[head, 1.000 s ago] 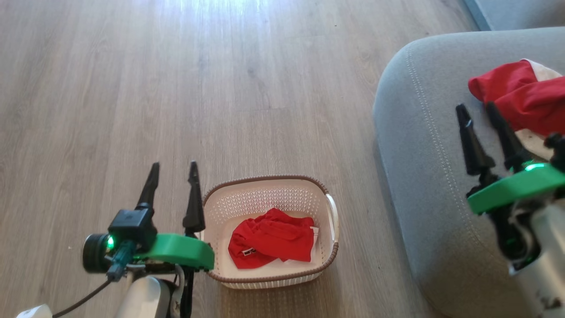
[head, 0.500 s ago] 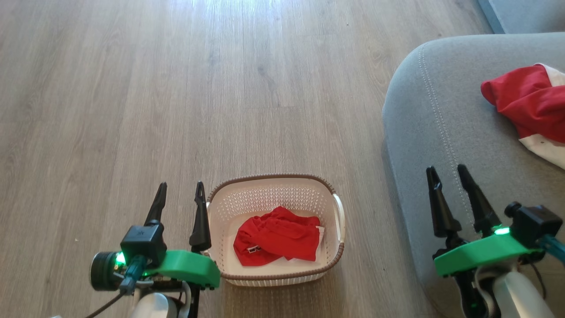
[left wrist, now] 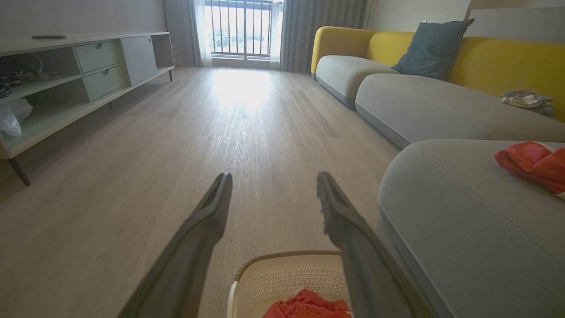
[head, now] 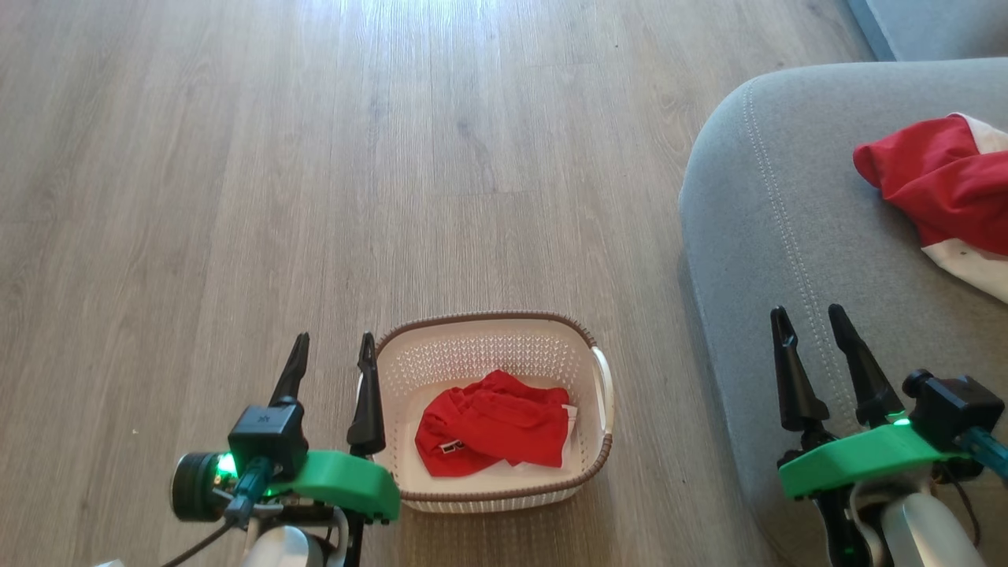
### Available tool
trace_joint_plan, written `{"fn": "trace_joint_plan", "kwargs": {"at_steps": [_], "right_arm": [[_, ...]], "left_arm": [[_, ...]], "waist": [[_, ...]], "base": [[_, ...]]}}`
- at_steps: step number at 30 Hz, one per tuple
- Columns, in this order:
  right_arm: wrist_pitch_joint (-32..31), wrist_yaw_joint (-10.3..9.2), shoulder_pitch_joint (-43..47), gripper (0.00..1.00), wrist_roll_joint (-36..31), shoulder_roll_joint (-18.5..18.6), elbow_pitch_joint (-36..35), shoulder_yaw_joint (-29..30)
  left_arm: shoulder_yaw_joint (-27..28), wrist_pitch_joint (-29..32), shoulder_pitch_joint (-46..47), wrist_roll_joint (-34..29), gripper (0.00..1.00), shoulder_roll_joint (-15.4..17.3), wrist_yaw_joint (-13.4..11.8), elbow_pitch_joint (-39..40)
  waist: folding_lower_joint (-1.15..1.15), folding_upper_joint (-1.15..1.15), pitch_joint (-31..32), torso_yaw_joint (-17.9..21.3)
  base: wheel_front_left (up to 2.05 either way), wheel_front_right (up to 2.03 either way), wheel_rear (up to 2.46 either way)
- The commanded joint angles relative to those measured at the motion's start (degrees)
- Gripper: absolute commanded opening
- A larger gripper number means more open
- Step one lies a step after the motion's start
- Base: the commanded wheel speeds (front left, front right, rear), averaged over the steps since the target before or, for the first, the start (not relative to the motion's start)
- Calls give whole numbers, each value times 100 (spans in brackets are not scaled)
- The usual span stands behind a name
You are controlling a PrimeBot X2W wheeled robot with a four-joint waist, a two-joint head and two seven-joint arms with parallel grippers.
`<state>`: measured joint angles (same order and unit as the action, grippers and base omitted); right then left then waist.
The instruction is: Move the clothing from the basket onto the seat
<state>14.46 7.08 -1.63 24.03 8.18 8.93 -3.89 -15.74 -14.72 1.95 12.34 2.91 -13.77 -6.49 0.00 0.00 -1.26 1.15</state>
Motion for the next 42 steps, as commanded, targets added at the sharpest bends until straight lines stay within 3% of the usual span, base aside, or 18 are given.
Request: {"fn": "trace_joint_plan", "kwargs": {"at_steps": [1,26,33,42], "right_arm": [[53,41,-61,100,-58,10,-204,-81],[53,41,-125,100,-115,-34,-130,129],[53,41,-275,100,-143,-38,-162,85],[53,41,-770,100,-49,-147,-283,-19]], "left_arm": [[149,-28,133,-26,100,-3,-7,160],[44,-28,163,81,100,-3,78,-1],[-48,-28,361,60,100,-3,120,-354],[-397,-28,1522,-390,100,-3,417,-2165]], "waist": [[0,0,5,2],[0,0,-138,103],[0,0,-725,277],[0,0,-2338,784]], "base": [[0,0,0],[0,0,0],[0,0,0],[0,0,0]]}}
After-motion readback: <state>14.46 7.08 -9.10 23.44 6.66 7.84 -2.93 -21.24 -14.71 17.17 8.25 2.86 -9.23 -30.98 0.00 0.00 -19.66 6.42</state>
